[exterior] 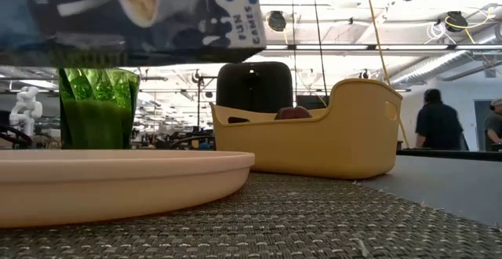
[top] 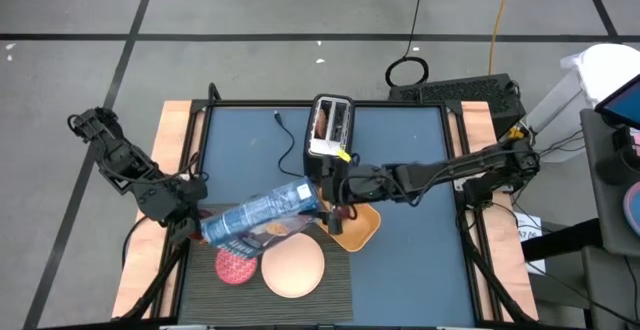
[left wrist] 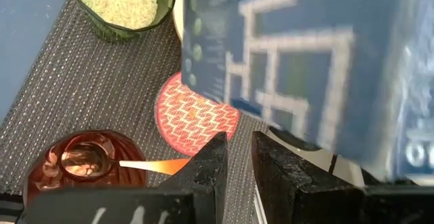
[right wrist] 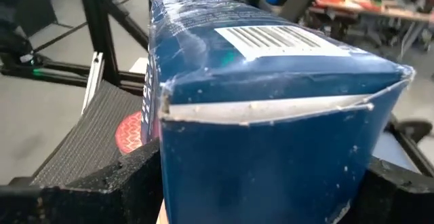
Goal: Arrange a breakfast setting
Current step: Pour the cereal from the blue cereal box into the red bowl
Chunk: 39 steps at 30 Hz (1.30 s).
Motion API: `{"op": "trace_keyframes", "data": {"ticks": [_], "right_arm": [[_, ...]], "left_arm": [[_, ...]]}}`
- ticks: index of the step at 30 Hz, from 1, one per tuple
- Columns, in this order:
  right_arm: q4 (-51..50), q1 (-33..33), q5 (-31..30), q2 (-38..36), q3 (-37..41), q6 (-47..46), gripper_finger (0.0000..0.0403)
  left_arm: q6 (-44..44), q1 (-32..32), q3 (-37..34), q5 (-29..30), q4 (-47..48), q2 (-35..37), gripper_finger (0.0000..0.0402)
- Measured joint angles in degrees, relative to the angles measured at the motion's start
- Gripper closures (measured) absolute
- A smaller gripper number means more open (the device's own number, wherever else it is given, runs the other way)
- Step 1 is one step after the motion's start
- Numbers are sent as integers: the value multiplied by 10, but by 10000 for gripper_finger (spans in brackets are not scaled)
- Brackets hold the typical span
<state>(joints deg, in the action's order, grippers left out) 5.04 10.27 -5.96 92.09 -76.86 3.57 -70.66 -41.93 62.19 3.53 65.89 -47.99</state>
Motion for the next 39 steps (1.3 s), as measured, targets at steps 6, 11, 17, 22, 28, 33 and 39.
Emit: {"op": "trace_keyframes", "data": {"ticks": [6,11,17,22,28,33,39], "right_arm": [[20,4,3,0,-15,13,90],[2,7,0,22,-12,16,90],[27,7,0,16,-14,22,90],[-4,8,0,18,-13,16,90],[22,8,0,18,-13,19,90],[1,8,0,19,-13,17,90],[43,8,1,25,-13,27,90]], "left_arm": [[0,0,0,0,-1,0,330],[0,0,0,0,1,0,330],[1,0,0,0,3,0,330],[7,0,0,0,3,0,330],[10,0,0,0,3,0,330],[10,0,0,0,3,0,330],[10,0,0,0,3,0,330]]}}
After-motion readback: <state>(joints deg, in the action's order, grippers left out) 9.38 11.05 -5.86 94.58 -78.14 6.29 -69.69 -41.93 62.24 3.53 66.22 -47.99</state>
